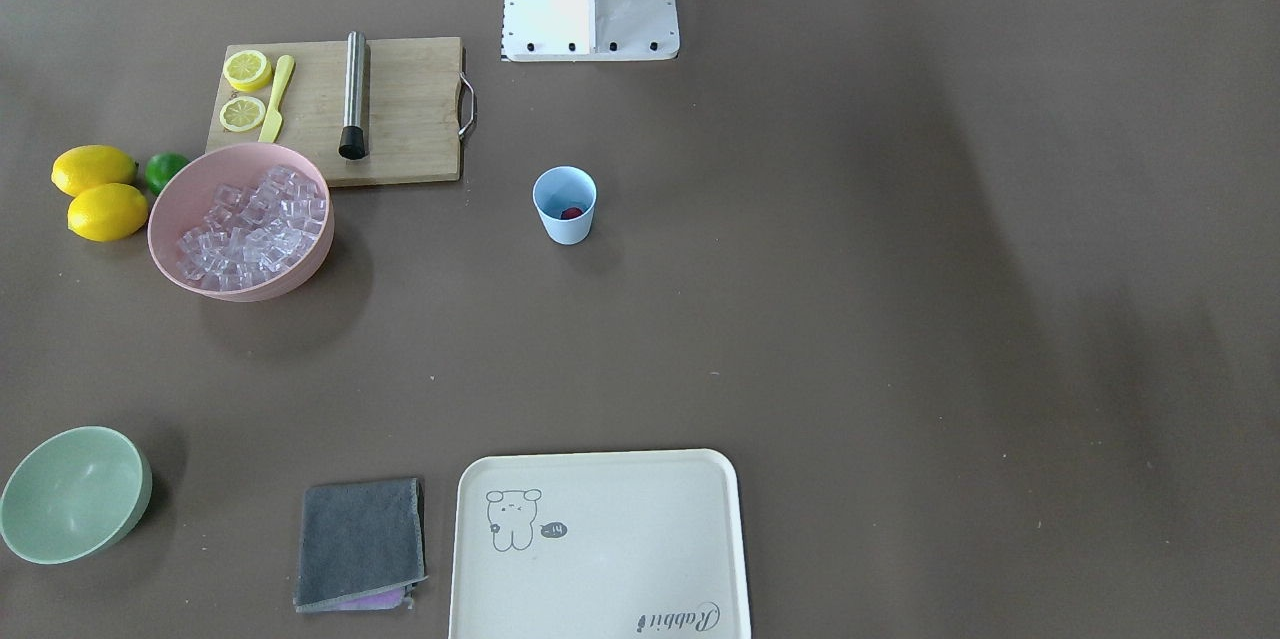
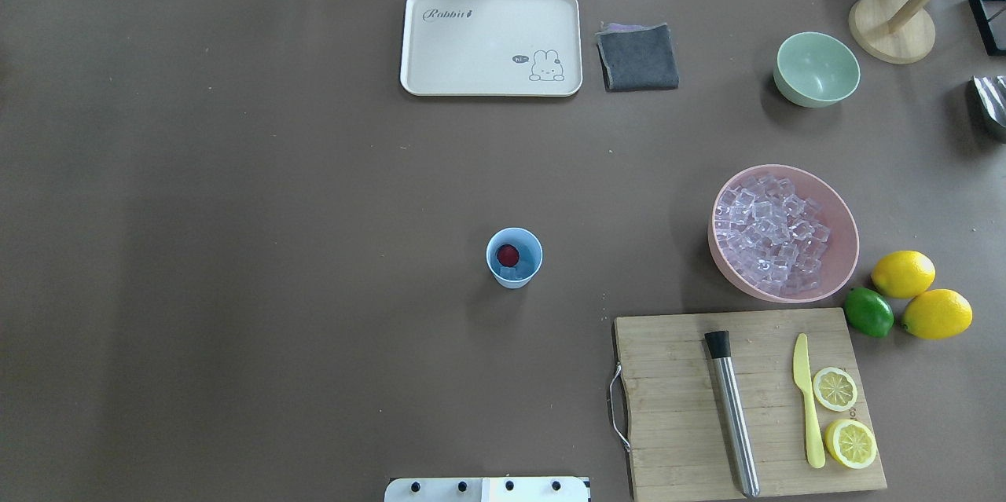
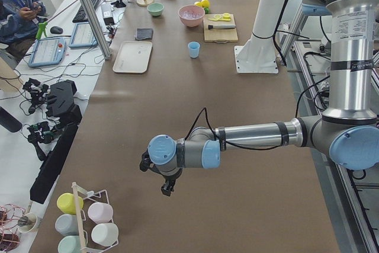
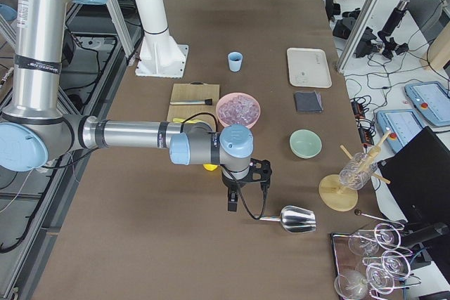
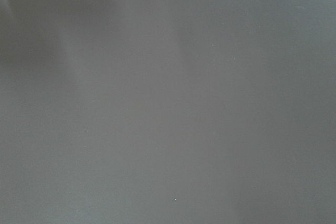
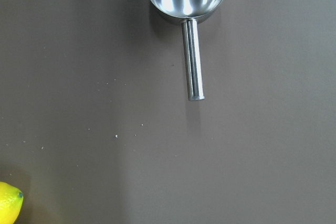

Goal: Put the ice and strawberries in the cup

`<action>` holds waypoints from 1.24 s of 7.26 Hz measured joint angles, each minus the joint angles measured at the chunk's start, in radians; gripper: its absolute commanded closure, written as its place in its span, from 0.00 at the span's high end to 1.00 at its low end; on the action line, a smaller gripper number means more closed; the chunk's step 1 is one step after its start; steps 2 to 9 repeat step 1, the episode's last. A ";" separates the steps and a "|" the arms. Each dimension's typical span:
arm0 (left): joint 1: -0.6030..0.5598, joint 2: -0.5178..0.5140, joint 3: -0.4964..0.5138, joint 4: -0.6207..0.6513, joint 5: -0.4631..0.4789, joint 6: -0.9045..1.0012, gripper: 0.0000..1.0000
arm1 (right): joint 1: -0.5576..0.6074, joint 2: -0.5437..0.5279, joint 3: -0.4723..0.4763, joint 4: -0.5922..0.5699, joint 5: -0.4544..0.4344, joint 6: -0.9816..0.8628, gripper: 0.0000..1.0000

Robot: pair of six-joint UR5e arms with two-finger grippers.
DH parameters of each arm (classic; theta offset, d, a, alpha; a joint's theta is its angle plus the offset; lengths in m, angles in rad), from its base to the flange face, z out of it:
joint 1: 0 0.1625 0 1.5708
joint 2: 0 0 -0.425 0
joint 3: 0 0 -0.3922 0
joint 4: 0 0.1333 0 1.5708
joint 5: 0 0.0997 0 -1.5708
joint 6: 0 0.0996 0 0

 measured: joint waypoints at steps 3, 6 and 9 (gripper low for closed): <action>0.000 0.000 -0.003 -0.001 0.012 -0.086 0.98 | 0.000 0.000 0.001 0.000 0.000 0.000 1.00; 0.000 0.000 -0.003 -0.001 0.012 -0.086 0.98 | 0.000 0.000 0.001 0.000 0.000 0.000 1.00; 0.000 0.000 -0.003 -0.001 0.012 -0.086 0.98 | 0.000 0.000 0.001 0.000 0.000 0.000 1.00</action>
